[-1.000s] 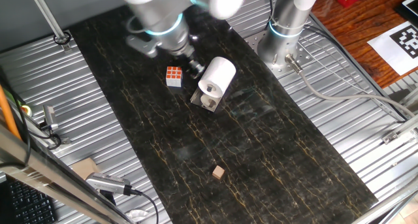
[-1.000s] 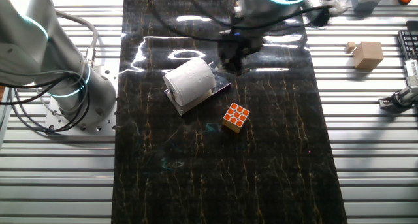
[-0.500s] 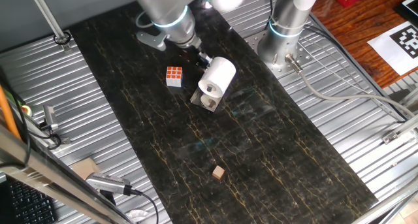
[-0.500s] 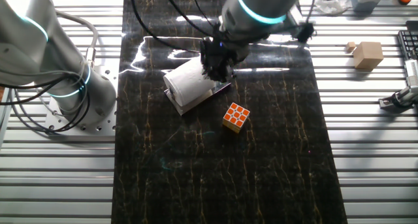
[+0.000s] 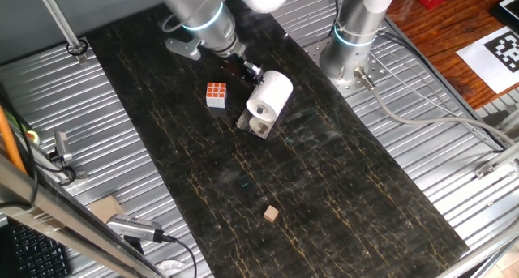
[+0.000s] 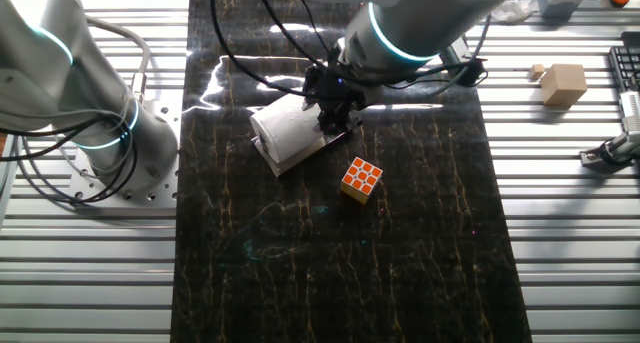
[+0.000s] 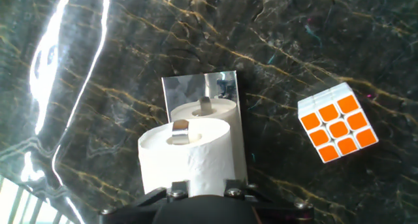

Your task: Take the roll of paper down from the shelf

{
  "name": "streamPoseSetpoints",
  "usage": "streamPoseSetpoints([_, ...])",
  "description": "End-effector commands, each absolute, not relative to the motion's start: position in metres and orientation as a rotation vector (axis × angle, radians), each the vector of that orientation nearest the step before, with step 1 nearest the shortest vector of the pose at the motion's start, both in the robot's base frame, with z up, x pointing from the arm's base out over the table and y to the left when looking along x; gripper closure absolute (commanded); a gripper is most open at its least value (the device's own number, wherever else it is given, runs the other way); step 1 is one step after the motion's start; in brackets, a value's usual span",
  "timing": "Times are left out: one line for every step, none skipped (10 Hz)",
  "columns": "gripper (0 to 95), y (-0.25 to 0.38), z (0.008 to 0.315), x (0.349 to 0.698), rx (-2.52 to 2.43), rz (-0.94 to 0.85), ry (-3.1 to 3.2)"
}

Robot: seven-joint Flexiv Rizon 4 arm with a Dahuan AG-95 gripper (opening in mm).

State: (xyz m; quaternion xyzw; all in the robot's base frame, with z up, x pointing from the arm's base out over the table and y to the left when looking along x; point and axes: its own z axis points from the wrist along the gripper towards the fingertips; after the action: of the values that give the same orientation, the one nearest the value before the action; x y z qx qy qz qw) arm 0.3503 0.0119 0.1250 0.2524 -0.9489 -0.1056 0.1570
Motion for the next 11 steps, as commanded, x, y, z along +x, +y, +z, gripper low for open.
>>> streamPoseSetpoints([19.0,0.0105,0.1249,0.3498,0.654,-0.390,-2.727])
streamPoseSetpoints([19.0,0.0102,0.1246,0.3499,0.629,-0.410,-2.731])
streamPoseSetpoints([19.0,0.0094,0.1238,0.3499,0.578,-0.447,-2.739])
streamPoseSetpoints([19.0,0.0084,0.1229,0.3499,0.545,-0.471,-2.742])
streamPoseSetpoints([19.0,0.0078,0.1223,0.3499,0.529,-0.481,-2.745])
streamPoseSetpoints([19.0,0.0064,0.1211,0.3499,0.507,-0.494,-2.747])
streamPoseSetpoints([19.0,0.0052,0.1199,0.3500,0.492,-0.511,-2.748])
streamPoseSetpoints([19.0,0.0041,0.1190,0.3500,0.490,-0.515,-2.752])
streamPoseSetpoints([19.0,0.0038,0.1190,0.3500,0.489,-0.513,-2.752])
streamPoseSetpoints([19.0,0.0038,0.1190,0.3500,0.492,-0.503,-2.753])
streamPoseSetpoints([19.0,0.0034,0.1192,0.3500,0.496,-0.490,-2.755])
